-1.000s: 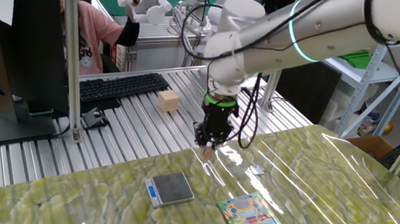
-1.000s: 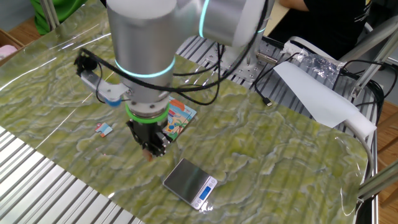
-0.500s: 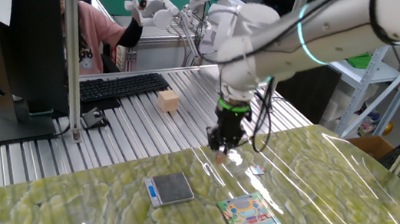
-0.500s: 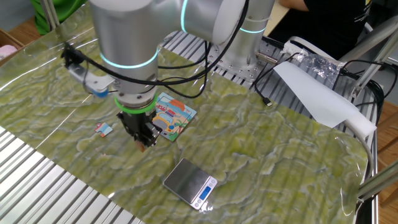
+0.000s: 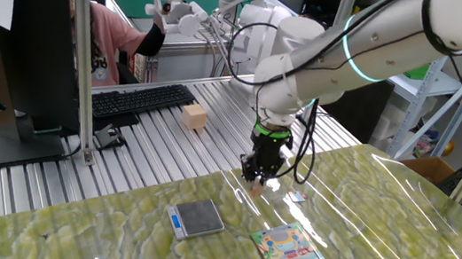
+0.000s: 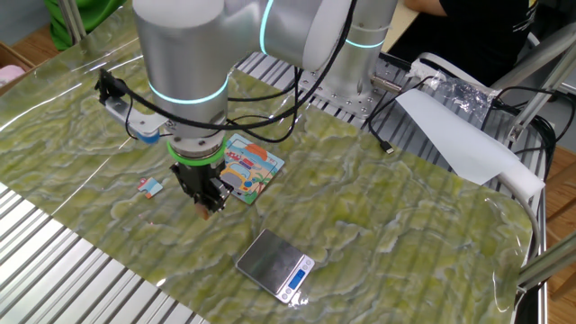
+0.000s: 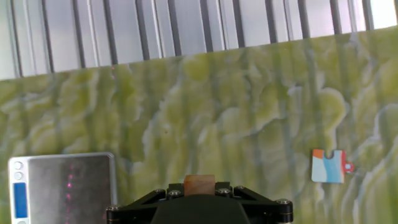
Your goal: Remove the object from the scale
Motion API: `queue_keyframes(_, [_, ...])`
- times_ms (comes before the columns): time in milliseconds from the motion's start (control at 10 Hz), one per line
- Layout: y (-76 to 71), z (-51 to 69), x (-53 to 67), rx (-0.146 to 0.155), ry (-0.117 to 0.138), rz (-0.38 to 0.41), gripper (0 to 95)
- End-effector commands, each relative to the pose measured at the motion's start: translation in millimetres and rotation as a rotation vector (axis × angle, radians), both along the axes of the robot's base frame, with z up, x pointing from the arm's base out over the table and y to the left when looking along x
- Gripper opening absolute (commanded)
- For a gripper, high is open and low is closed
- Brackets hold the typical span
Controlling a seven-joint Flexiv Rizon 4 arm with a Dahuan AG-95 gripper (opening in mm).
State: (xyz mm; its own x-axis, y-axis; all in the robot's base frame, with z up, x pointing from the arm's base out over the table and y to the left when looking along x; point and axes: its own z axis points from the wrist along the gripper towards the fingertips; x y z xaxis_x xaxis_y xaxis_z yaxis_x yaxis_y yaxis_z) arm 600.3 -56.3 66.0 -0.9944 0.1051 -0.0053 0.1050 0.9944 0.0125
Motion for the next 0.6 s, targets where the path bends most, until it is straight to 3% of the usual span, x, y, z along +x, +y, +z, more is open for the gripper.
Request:
queue_keyframes(100, [-0.9,-10.4,5.4,-0.001,-0.002,-0.002,0.0])
queue_keyframes(500, [3.3,-23.8,5.8,-0.009,-0.012,-0.010,0.0])
queue_keyframes(600, [4.8,-28.7,5.5,-0.013,-0.018,-0.018,19.0])
